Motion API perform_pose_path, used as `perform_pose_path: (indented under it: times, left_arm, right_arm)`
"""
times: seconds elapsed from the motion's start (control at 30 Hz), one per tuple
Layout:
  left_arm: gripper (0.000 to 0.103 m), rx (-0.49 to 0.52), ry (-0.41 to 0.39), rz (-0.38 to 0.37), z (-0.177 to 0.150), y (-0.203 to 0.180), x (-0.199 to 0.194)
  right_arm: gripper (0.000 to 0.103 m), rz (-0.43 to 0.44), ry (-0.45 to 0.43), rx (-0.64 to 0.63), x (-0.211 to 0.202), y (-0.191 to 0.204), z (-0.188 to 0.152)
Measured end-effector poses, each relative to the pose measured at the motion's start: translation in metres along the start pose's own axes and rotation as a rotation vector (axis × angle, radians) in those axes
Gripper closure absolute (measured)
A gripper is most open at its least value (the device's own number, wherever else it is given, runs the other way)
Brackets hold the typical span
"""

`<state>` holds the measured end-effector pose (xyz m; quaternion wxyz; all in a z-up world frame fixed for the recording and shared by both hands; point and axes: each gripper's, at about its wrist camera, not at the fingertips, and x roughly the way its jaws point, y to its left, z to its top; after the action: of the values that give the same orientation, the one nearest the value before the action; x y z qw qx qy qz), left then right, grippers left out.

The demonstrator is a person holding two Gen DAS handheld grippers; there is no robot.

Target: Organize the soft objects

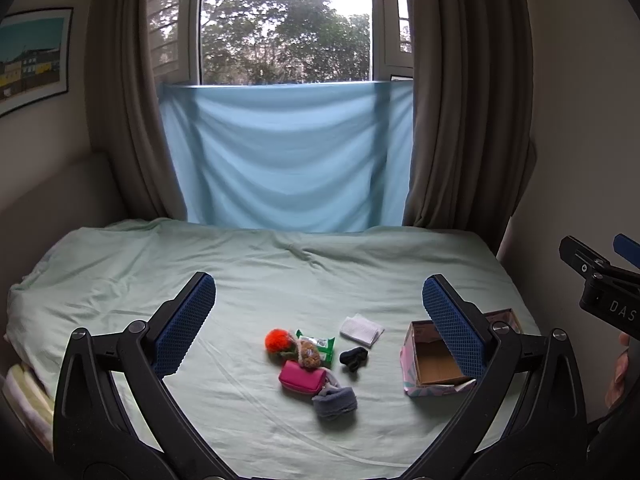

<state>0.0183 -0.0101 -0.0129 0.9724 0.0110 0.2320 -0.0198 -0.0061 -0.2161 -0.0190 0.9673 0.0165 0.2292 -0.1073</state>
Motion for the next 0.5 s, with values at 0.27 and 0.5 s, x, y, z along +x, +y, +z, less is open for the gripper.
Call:
perform_pose_path:
  times: [0.27,0.5]
  left_arm:
    - [0.000,0.002,0.004,0.001,-0.001,0.000,0.003]
    - [0.000,-0.031,0.050,0.018,-0.005,-0.004,0.018]
  right_arm:
    - [0.000,0.000,0.005,0.001,0.002,-0.001,0.001]
    - [0.000,0.029,0.043,-0.015,0.015,-0.005,0.005]
